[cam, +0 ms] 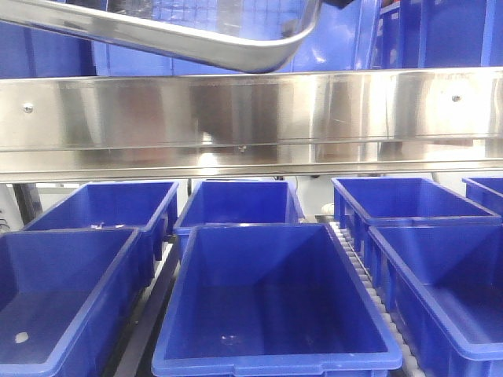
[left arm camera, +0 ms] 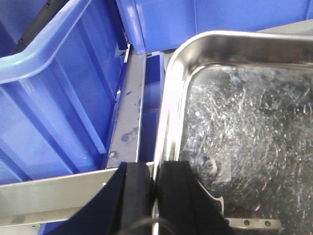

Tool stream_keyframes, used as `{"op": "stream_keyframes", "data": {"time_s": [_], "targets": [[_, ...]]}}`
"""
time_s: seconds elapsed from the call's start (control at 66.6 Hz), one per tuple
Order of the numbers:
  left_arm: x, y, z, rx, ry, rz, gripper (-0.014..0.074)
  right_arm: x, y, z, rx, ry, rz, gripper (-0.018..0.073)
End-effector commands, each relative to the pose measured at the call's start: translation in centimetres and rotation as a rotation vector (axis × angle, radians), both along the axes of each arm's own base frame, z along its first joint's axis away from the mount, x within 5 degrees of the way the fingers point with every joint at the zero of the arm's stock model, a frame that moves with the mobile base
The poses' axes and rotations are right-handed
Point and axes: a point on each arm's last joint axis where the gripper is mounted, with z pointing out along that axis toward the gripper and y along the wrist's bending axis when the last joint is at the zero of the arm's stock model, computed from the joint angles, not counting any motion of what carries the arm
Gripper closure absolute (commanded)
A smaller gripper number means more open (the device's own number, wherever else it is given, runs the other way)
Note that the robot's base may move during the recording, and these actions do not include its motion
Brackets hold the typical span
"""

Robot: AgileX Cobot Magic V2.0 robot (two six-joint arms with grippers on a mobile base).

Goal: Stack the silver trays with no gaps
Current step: 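Hold the tray above the other shelf's silver tray while aligning, then lower the tray with both grippers onto the tray on the shelf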

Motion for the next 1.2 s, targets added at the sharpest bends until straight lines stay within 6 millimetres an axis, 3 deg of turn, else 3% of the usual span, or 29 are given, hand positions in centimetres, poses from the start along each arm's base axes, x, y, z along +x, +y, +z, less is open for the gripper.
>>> {"op": "stream_keyframes", "data": {"time_s": [0.0, 0.24, 0.405, 0.585, 0.855, 1.185], "targets": [[-0.2, -1.9, 0.0, -0.079, -0.007, -0.150, 0.0606, -0.2, 1.8, 2.3, 0.181, -0.139, 0.154, 0.0557], [-0.6, -2.5, -0.7, -0.176, 0.089, -0.182, 0.0606, 0.2, 0.4, 1.7, 0.018, -0.110, 0.051, 0.0557], [-0.9, -2.7, -1.0, -0.228, 0.152, -0.176, 0.0606, 1.1, -0.5, 2.5, 0.021, -0.122, -0.009, 0.0557], [-0.6, -3.0, 0.1, -0.319, 0.150, -0.203, 0.0606, 2.5, -1.5, 3.0, 0.023, -0.142, -0.065, 0.0557], [1.9, -2.5, 0.3, -0.449, 0.165, -0.232, 0.0606, 4.8, -1.1, 3.1, 0.017, -0.162, -0.089, 0.0557], [7.3, -4.4, 1.1, -0.444, 0.149, -0.213, 0.0606, 10.4, 0.4, 3.8, -0.015, -0.185, -0.156, 0.0557]]}}
